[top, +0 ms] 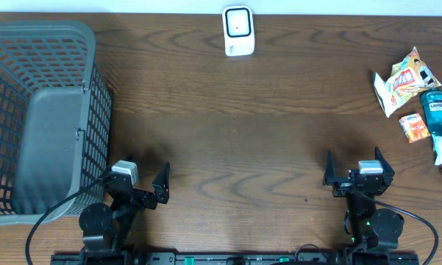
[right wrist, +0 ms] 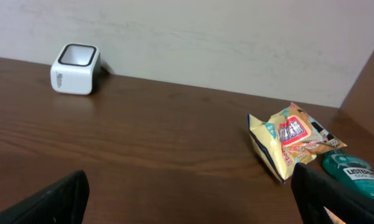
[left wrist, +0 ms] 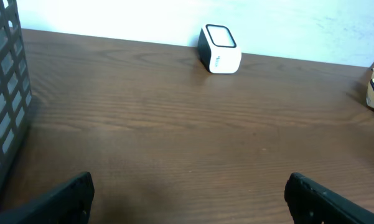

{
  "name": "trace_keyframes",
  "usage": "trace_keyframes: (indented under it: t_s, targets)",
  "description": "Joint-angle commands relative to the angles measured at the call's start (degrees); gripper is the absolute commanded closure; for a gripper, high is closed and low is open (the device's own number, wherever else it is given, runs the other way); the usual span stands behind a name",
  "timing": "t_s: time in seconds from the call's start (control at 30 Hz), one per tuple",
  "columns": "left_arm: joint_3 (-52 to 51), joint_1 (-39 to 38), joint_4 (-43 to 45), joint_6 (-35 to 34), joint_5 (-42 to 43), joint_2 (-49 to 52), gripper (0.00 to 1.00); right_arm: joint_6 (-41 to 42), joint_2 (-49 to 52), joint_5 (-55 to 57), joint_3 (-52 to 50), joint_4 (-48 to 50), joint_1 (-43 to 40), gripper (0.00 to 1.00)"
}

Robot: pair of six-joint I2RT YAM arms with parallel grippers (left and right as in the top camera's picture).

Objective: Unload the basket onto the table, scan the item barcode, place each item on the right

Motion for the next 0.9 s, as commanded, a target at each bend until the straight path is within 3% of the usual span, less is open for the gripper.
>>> trace_keyframes:
  t_s: [0.0,0.6,0.77,0.87]
  targets:
    - [-1.14,0.24,-0.66,-0.33,-0.11,-0.09,0.02,-1.42,-0.31,0.63,-0.04,-0.28,0.24,0.01]
    - [-1.14,0.24,-0.66,-0.31,-0.11,-0.09,0.02,-1.42,-0.28,0.63,-0.04,-0.26,0.24,0.01]
    - [-1.16,0.24,0.61,-0.35,-7.76,-0.13,0.02,-1.42,-0.28,0.63,-0.04,-0.26,0.24,0.01]
    - [-2.45,0.24,7.21,-0.31,-10.27,-0.17,0.02,-1.42,-0.28,0.63,-0.04,-0.26,0.24,0.01]
